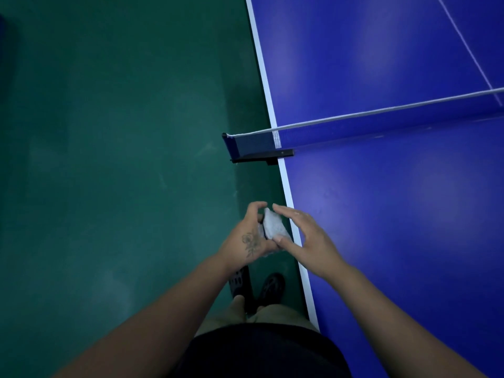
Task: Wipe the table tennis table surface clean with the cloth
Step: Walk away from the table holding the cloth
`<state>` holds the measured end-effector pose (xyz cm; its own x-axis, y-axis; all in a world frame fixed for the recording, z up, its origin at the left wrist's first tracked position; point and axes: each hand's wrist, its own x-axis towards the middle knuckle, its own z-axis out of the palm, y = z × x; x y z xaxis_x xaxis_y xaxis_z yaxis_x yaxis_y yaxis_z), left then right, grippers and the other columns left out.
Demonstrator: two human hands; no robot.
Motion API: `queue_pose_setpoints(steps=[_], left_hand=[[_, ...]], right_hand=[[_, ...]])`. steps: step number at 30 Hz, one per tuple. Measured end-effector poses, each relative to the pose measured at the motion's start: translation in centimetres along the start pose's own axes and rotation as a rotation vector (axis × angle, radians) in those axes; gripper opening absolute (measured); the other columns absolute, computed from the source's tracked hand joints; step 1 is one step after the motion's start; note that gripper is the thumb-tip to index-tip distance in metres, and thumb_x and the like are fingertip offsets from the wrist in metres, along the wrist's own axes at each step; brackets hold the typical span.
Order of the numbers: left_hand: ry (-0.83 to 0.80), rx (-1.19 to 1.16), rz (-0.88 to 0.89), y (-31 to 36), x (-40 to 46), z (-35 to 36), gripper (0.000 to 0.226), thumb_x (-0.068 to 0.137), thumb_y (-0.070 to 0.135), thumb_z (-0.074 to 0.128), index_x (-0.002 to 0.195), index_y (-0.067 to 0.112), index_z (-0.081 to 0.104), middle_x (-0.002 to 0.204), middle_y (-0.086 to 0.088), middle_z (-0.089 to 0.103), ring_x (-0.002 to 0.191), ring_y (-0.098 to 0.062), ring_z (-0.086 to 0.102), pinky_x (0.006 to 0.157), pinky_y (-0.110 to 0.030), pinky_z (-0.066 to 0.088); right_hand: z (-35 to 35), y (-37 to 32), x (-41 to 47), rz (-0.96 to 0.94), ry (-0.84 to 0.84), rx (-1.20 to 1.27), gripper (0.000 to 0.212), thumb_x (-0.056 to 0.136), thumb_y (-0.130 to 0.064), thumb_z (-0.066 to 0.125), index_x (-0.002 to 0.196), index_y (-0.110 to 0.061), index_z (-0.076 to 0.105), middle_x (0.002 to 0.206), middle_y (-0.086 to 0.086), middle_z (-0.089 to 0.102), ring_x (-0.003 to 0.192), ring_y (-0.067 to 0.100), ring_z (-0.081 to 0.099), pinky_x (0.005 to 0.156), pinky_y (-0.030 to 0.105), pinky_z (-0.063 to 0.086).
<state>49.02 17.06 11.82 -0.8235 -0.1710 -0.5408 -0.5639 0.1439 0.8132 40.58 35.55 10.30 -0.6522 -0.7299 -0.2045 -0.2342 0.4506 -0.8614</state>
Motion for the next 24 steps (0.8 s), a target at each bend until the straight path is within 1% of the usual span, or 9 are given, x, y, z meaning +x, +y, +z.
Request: queue_pose_setpoints(steps=[2, 5, 10, 12, 14, 15, 18, 20, 24], left_hand=[[-0.009, -0.005, -0.001, 0.1, -0.9, 0.0, 0.107, 0.07, 0.018, 0.09, 0.155, 0.025, 0.026, 0.13, -0.007, 0.058, 0.103, -0.022, 0.072, 0.081, -0.043, 0.066], [0.004, 0.024, 0.021, 0.1, -2.0, 0.0, 0.106, 0.077, 0.016, 0.093, 0.157, 0.029, 0.025, 0.133, -0.003, 0.057, 0.11, -0.019, 0.069, 0.082, -0.033, 0.064], [0.047, 0.028, 0.065, 0.2, -4.3, -0.7, 0.098, 0.081, 0.031, 0.091, 0.157, 0.032, 0.03, 0.134, 0.006, 0.058, 0.116, -0.009, 0.066, 0.101, -0.036, 0.058], [0.061, 0.068, 0.085, 0.1, -5.2, -1.4, 0.093, 0.083, 0.039, 0.09, 0.157, 0.034, 0.032, 0.136, 0.012, 0.056, 0.115, -0.002, 0.064, 0.101, -0.034, 0.057], [0.094, 0.16, 0.091, -0.2, -6.0, -2.4, 0.09, 0.084, 0.044, 0.088, 0.156, 0.035, 0.035, 0.136, 0.019, 0.055, 0.115, 0.006, 0.059, 0.102, -0.031, 0.055], [0.111, 0.226, 0.095, -0.4, -6.4, -2.9, 0.088, 0.085, 0.045, 0.087, 0.156, 0.035, 0.036, 0.137, 0.02, 0.054, 0.118, 0.008, 0.056, 0.105, -0.029, 0.052], [0.152, 0.437, 0.16, -1.1, -7.5, -4.3, 0.081, 0.089, 0.05, 0.082, 0.155, 0.034, 0.038, 0.146, 0.016, 0.052, 0.134, 0.001, 0.049, 0.115, -0.031, 0.043], [0.167, 0.572, 0.208, -1.5, -8.0, -5.2, 0.076, 0.093, 0.052, 0.076, 0.155, 0.029, 0.04, 0.15, 0.01, 0.05, 0.14, -0.009, 0.044, 0.118, -0.034, 0.039], [0.248, 0.707, 0.235, -2.5, -8.5, -7.0, 0.068, 0.097, 0.062, 0.063, 0.152, 0.027, 0.043, 0.149, 0.009, 0.049, 0.144, -0.013, 0.038, 0.12, -0.039, 0.038]], right_hand=[[-0.2, -0.5, -0.7, -0.016, -0.022, -0.051, 0.058, 0.1, -0.039, 0.072, 0.153, -0.043, 0.05, 0.153, -0.027, 0.05, 0.148, -0.001, 0.04, 0.118, 0.022, 0.035], [-0.4, -1.1, -1.5, -0.007, 0.001, -0.092, 0.057, 0.099, -0.04, 0.074, 0.151, -0.044, 0.051, 0.146, -0.03, 0.054, 0.141, -0.006, 0.044, 0.111, 0.009, 0.031], [0.0, -2.0, -2.6, 0.011, 0.064, -0.065, 0.038, 0.101, -0.035, 0.072, 0.134, -0.041, 0.056, 0.133, -0.033, 0.058, 0.128, -0.009, 0.055, 0.1, 0.004, 0.037], [0.2, -2.5, -2.7, -0.014, 0.086, -0.07, 0.028, 0.102, -0.033, 0.069, 0.125, -0.041, 0.055, 0.13, -0.031, 0.057, 0.121, -0.009, 0.057, 0.094, 0.004, 0.038], [0.3, -3.0, -2.6, -0.059, 0.099, -0.083, 0.024, 0.103, -0.03, 0.067, 0.121, -0.041, 0.056, 0.127, -0.028, 0.058, 0.114, -0.004, 0.06, 0.091, 0.008, 0.044], [0.4, -3.2, -2.6, -0.082, 0.095, -0.093, 0.023, 0.104, -0.03, 0.066, 0.121, -0.043, 0.057, 0.125, -0.025, 0.058, 0.11, 0.0, 0.062, 0.089, 0.015, 0.049], [0.6, -3.3, -2.2, -0.132, 0.075, -0.137, 0.021, 0.106, -0.032, 0.063, 0.123, -0.044, 0.062, 0.121, -0.022, 0.057, 0.095, 0.008, 0.066, 0.077, 0.033, 0.058], [0.8, -3.2, -1.8, -0.162, 0.072, -0.143, 0.022, 0.106, -0.027, 0.063, 0.121, -0.043, 0.065, 0.116, -0.019, 0.055, 0.09, 0.01, 0.065, 0.071, 0.035, 0.057], [2.1, -3.9, -0.8, -0.197, 0.042, -0.135, 0.029, 0.107, -0.015, 0.062, 0.118, -0.041, 0.068, 0.114, -0.021, 0.048, 0.091, 0.013, 0.062, 0.069, 0.03, 0.054]])
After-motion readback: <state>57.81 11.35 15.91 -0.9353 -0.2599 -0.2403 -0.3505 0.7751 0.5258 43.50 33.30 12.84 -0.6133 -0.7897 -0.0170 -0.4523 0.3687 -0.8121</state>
